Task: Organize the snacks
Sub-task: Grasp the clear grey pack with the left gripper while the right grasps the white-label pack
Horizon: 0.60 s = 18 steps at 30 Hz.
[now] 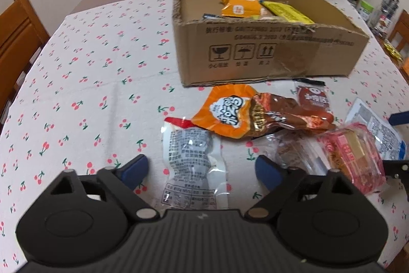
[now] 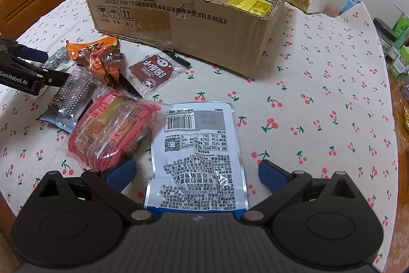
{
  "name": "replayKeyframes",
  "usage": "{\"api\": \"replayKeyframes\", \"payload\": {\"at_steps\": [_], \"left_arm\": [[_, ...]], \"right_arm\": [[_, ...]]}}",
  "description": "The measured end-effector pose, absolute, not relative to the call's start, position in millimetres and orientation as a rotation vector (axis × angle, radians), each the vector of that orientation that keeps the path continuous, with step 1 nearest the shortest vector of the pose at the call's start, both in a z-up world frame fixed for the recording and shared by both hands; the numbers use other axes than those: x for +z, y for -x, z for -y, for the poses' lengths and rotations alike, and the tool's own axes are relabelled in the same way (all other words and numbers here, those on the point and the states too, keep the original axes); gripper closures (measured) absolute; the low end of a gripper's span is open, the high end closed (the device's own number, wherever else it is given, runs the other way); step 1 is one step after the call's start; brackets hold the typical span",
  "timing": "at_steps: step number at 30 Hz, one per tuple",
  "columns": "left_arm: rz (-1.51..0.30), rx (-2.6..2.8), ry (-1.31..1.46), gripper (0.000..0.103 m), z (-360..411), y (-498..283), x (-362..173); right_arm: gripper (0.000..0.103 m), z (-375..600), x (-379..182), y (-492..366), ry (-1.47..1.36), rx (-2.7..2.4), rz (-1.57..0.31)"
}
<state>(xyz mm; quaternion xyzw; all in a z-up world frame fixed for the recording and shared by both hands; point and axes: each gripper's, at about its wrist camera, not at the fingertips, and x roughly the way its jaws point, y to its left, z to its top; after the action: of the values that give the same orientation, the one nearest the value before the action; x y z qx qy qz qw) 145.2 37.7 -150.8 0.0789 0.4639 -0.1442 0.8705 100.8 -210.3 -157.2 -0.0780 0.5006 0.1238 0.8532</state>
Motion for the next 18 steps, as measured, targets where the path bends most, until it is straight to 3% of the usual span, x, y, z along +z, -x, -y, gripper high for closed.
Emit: {"api": "replayKeyframes", "payload": {"at_steps": [8, 10, 14, 18], "left_arm": [[-0.963, -0.332, -0.178, 0.031, -36, -143, -148], [-0.962, -0.334, -0.179, 0.037, -37, -142, -147], [-0.959, -0.339, -0.18, 0.048, -38, -141, -145], [-0.958, -0.339, -0.185, 0.047, -38, -140, -145]], "right_arm": [[0.018, 209, -150, -98, 0.173, 0.278, -1.052], [0.026, 209, -148, -98, 0.174, 0.276, -1.051], [0.027, 211, -146, -97, 0.187, 0.243, -1.054], [0.027, 219, -145, -96, 0.166, 0.205, -1.063]]}}
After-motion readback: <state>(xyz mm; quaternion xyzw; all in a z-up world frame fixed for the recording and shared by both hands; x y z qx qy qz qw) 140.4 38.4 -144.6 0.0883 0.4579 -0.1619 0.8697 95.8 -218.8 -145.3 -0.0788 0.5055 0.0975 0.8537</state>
